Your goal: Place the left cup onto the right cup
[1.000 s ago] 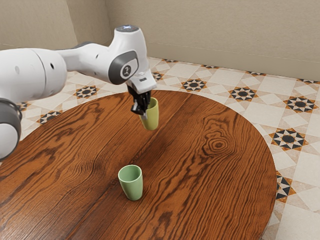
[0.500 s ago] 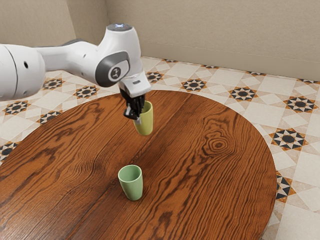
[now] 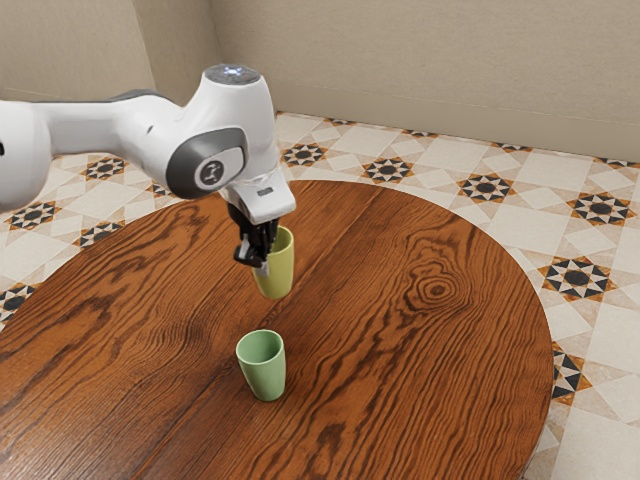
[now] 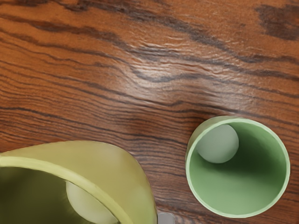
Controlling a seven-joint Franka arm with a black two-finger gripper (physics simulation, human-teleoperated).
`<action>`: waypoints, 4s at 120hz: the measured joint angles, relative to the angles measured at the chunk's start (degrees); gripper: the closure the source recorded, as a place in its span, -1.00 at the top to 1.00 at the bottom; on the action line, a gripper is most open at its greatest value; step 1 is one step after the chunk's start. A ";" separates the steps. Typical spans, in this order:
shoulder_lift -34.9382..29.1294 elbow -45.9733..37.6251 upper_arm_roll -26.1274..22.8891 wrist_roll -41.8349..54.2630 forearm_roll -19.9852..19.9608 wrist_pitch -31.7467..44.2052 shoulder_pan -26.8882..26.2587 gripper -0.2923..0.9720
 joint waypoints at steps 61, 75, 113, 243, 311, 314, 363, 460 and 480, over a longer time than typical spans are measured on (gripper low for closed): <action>-4.75 -7.25 0.00 -7.27 1.39 -0.85 -1.93 -0.70; -5.02 -8.28 0.00 -8.70 1.42 -0.94 -1.91 -0.70; -4.74 -9.07 0.00 -11.89 1.45 -1.38 -3.33 -0.70; -3.66 -8.88 -0.13 -17.54 1.85 -2.69 -4.89 -0.71; -3.00 -8.88 -0.07 -19.52 1.77 -3.83 -6.17 -0.70; -2.74 -8.83 -0.07 -19.57 1.78 -3.79 -6.13 -0.70; 1.24 -7.46 -0.07 -19.89 1.99 -3.26 -5.94 -0.71; 2.13 -7.31 -0.09 -19.54 0.67 -2.71 -5.25 0.22; 2.03 -7.25 -0.09 -19.45 0.64 -2.73 -5.27 0.39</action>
